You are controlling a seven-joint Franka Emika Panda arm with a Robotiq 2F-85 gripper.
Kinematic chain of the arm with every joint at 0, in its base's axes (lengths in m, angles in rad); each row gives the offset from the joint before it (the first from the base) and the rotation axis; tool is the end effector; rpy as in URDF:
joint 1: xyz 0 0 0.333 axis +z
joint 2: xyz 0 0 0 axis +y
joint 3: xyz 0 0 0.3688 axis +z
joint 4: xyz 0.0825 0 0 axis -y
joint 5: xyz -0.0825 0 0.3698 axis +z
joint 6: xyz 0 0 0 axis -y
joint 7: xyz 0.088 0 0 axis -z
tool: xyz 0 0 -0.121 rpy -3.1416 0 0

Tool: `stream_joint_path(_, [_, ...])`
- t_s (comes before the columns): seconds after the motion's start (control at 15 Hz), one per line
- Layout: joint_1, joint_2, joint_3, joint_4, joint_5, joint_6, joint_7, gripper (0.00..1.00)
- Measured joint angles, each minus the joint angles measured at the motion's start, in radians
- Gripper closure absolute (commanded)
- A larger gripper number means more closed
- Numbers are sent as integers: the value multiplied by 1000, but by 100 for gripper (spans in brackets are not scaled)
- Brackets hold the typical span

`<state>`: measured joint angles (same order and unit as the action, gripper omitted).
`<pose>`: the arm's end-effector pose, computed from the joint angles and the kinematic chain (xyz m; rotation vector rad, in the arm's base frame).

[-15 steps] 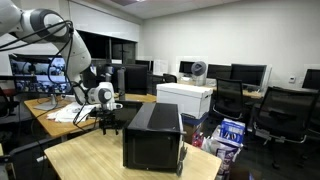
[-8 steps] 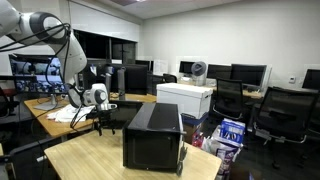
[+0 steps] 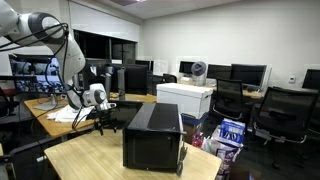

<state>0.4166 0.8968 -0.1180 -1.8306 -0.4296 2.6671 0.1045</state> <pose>0.6111 0.2024 0.0689 2.7186 0.8801 -0.0155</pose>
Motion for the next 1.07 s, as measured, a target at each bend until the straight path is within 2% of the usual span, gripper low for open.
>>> stream_joint_path(0.47, [59,20,-69,0,-50,40,8,0])
stream_joint_path(1.07, [58,40,-98,0,-52,63,8,0])
